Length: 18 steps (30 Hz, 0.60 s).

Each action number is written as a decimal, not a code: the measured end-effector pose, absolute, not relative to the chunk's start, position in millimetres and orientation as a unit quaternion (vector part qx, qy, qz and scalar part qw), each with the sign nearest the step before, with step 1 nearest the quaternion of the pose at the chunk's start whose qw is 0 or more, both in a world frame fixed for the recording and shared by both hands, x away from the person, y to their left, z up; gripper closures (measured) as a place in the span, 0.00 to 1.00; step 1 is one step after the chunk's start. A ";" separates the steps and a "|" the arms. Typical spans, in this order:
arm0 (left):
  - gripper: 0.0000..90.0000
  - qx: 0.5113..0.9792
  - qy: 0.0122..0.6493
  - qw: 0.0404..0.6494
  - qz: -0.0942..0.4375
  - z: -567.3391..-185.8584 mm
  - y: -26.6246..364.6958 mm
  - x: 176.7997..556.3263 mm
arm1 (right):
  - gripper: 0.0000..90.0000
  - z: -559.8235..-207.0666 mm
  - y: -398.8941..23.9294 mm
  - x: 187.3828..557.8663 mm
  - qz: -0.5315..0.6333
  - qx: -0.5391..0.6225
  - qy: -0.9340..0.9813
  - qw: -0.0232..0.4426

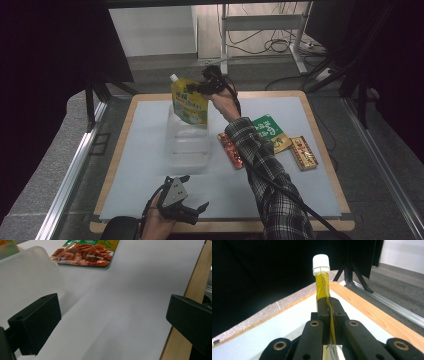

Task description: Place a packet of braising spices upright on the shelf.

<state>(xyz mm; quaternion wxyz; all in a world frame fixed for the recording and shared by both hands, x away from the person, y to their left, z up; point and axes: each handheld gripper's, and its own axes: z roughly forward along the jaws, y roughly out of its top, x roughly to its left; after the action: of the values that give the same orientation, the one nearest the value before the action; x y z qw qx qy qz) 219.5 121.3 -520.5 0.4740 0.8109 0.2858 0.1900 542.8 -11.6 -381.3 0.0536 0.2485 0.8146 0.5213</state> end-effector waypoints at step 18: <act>0.00 0.816 0.282 0.469 0.186 -522.0 119.2 220.0 | 0.98 -408.8 -5.6 547.4 0.530 0.269 0.803 0.036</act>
<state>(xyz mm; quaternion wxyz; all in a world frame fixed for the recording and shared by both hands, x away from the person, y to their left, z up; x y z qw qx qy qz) 220.0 119.2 -522.0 0.4685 0.8162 0.2820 0.1864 547.4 -5.6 -408.8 0.0362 0.2694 0.8031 0.5303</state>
